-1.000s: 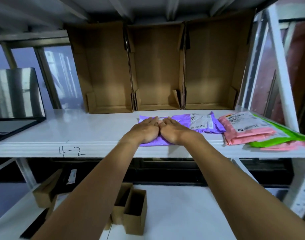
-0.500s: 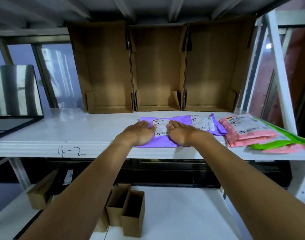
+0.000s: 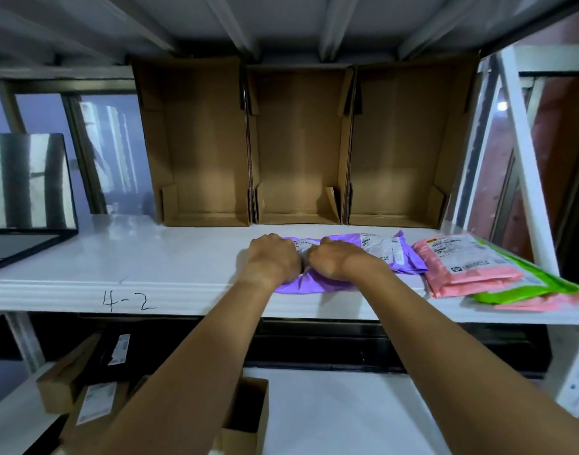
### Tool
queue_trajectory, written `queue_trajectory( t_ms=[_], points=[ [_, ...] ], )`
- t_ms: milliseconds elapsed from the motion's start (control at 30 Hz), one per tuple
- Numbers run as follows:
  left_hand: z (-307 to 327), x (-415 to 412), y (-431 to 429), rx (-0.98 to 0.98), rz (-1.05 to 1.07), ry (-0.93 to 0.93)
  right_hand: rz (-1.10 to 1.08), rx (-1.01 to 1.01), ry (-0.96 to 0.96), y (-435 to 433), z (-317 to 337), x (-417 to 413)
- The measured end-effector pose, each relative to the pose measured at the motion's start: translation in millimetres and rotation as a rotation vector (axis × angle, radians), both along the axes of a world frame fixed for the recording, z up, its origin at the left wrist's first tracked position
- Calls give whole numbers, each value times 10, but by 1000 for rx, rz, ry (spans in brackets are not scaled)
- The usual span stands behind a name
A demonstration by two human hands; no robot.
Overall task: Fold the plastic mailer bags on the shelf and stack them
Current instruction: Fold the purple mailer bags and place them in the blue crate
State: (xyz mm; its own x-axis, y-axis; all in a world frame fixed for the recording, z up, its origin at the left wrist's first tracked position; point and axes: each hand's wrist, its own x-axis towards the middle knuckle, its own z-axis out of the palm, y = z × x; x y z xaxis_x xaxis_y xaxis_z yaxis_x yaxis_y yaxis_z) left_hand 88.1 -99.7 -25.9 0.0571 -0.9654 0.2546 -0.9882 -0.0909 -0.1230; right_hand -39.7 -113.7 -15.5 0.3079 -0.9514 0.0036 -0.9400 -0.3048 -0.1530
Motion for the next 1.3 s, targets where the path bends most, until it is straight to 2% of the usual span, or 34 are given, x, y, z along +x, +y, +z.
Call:
queue_trajectory(
  t_ms=[167,300,400,500,633,800,933,1100,1200,1300],
  points=[
    [-146,120,-77,-52,-75,48,-74,-123,-15,24,-103,180],
    [-148,130,-93,-156,-231,200,-71,-177,-129,-82,-238,171],
    [-124,151,-94,-8,-232,279,35,-181,-225,-80,-225,155],
    [-49,134,-39,131,-226,344,56,-129,-223,-108,-204,163],
    [-31,121,-70,193,-202,319,71,-80,-172,-209,-184,190],
    [106,118,-135,298,-141,388,30,-118,-298,-259,-121,170],
    [208,33,-219,200,-87,251,38,-145,-327,-331,-194,174],
    [-81,-1,-259,40,-182,136,40,-154,-285,-321,-194,134],
    [-100,32,-327,17,-204,161,19,-148,-308,-308,-173,146],
    [-105,57,-339,35,-232,275,14,-99,-329,-295,-186,167]
  ],
)
